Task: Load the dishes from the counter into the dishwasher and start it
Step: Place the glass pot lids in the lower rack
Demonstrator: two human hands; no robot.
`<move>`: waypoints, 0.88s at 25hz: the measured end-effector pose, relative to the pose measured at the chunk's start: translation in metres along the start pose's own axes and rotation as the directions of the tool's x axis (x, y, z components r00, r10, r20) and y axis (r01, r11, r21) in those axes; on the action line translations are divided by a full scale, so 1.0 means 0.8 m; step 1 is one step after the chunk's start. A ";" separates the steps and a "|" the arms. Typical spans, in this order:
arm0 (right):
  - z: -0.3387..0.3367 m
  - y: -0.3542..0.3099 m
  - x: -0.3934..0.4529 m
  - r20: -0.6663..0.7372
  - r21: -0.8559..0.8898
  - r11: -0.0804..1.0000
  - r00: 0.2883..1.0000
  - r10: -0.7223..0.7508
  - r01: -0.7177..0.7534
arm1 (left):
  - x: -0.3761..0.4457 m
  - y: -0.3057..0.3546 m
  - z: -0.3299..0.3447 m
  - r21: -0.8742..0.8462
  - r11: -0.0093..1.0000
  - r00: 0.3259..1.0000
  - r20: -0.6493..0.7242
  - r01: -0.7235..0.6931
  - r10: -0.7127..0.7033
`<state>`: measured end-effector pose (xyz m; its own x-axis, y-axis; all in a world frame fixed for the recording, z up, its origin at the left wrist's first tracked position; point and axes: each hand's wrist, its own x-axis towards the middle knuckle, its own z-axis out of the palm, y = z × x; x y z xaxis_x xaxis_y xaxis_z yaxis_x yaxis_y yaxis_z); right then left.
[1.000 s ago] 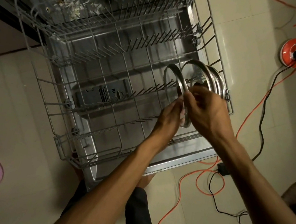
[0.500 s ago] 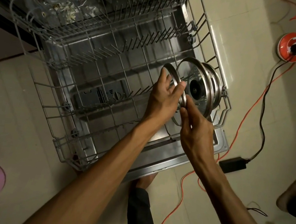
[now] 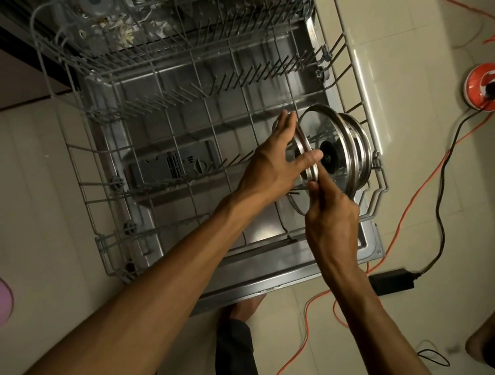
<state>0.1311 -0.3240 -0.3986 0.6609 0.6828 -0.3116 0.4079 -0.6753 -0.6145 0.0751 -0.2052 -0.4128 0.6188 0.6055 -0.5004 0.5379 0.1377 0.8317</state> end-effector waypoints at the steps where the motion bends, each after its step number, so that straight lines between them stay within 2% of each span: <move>1: 0.000 0.000 0.000 0.001 0.001 1.000 1.000 0.008 -0.008 | 0.000 0.001 -0.001 0.009 1.000 1.000 0.001 0.000 0.000; 12: -0.001 -0.003 0.002 0.018 0.032 0.997 0.998 0.068 -0.068 | 0.002 0.002 -0.004 0.067 0.998 1.000 0.027 0.002 -0.004; 15: -0.005 -0.005 0.004 0.052 0.025 0.998 0.997 0.063 -0.064 | 0.000 0.004 -0.006 0.122 0.993 1.000 0.031 -0.003 0.000; 19: -0.018 -0.018 0.007 0.152 0.002 0.999 0.988 0.032 -0.033 | -0.017 0.006 -0.011 0.285 0.958 1.000 0.016 -0.028 0.024; 22: -0.031 -0.039 0.003 0.110 0.010 1.000 0.993 -0.029 0.028 | -0.045 -0.005 -0.022 0.339 0.941 0.999 0.040 -0.015 0.002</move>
<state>0.1355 -0.3080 -0.3619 0.5754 0.7285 -0.3717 0.4197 -0.6531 -0.6304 0.0406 -0.2139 -0.3938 0.6421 0.5738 -0.5084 0.6906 -0.1450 0.7086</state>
